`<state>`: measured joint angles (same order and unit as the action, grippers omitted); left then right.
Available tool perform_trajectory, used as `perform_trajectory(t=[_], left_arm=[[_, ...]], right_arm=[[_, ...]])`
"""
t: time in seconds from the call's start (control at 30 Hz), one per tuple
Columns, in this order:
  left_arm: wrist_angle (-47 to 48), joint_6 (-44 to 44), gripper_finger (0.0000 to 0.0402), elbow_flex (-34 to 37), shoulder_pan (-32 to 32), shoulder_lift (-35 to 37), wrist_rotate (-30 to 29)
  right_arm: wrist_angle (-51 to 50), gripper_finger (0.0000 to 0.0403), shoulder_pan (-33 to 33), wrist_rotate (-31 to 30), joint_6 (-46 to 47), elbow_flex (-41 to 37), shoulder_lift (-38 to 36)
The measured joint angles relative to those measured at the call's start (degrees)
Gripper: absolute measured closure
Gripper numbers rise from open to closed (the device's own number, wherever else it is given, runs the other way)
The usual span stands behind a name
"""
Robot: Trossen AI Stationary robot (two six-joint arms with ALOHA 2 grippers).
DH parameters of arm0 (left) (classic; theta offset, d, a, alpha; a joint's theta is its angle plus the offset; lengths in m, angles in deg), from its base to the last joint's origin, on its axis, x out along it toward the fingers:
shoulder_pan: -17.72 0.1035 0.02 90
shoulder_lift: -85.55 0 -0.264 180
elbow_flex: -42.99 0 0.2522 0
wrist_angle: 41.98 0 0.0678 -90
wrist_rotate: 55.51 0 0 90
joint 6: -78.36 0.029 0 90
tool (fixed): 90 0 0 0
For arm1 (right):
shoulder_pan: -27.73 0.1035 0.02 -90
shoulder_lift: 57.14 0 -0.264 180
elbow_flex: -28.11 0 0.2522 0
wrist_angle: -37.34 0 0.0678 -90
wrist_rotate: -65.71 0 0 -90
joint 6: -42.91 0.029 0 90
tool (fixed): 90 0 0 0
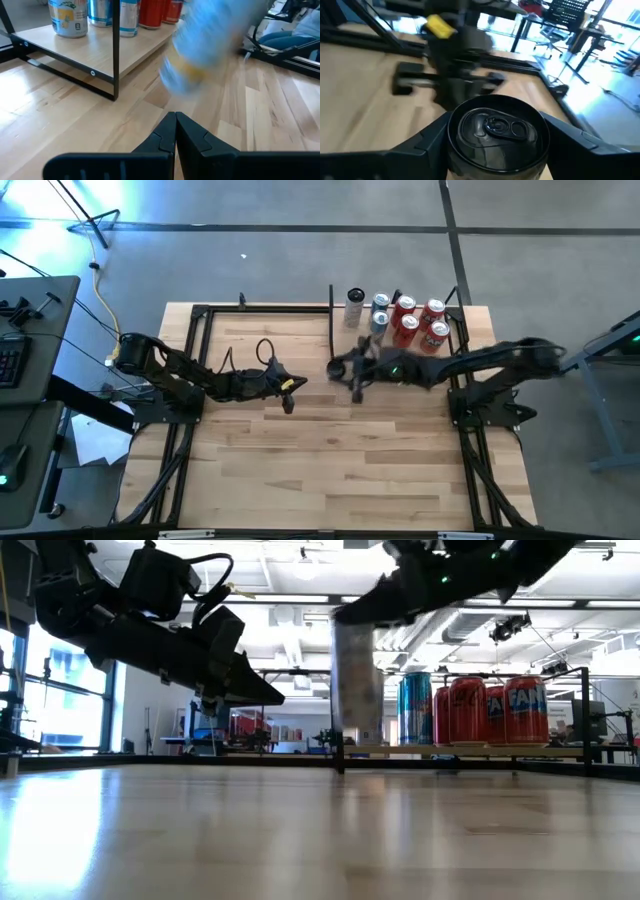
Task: Place canned beverage on shelf
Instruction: Put the white soda can on the shelf and align it with the other white soda can
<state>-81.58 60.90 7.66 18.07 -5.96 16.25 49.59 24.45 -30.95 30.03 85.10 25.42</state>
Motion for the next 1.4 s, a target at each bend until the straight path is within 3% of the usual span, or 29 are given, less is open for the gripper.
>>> perform_trajectory(t=[0.07,0.27,0.43,0.57,0.9,1.4], left_arm=[[0.0,0.0,0.0401,0.0,0.0,0.0,0.0],[-0.1,0.0,0.0401,0.1,0.0,0.0,0.1],[-0.1,0.1,0.0401,0.1,0.0,0.0,0.1],[-0.3,0.2,0.0401,0.1,0.0,0.0,0.1],[-0.4,1.2,0.0401,0.1,0.0,0.0,0.1],[-0.4,1.6,0.0401,0.1,0.0,0.0,0.1]], right_arm=[[-4.9,0.0168,-3.5,4.1,-3.2,0.0,-5.1],[-9.7,0.0168,-19.1,26.0,-10.0,0.0,-13.6],[-7.3,0.0168,-31.1,38.3,-11.4,0.0,-10.3],[-5.2,0.0168,-35.5,44.4,-11.1,0.5,-5.4],[-1.9,0.0168,-37.5,44.6,-9.7,4.4,4.3],[-3.0,0.0168,-40.6,44.2,-8.9,5.1,6.7]])
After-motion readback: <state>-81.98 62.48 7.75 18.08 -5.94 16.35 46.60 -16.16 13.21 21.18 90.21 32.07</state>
